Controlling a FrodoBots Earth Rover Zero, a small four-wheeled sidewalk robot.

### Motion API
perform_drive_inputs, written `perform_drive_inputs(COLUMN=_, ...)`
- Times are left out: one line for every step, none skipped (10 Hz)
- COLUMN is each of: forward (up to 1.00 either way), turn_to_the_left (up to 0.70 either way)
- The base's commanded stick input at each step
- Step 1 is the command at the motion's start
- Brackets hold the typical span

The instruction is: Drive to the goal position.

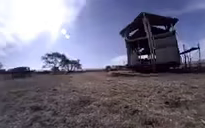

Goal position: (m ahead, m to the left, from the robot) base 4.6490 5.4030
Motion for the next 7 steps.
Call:
perform_drive_inputs(forward=0.70, turn_to_the_left=0.14)
perform_drive_inputs(forward=0.70, turn_to_the_left=0.00)
perform_drive_inputs(forward=0.70, turn_to_the_left=0.00)
perform_drive_inputs(forward=0.70, turn_to_the_left=0.00)
perform_drive_inputs(forward=0.70, turn_to_the_left=0.00)
perform_drive_inputs(forward=0.70, turn_to_the_left=0.00)
perform_drive_inputs(forward=0.70, turn_to_the_left=0.00)
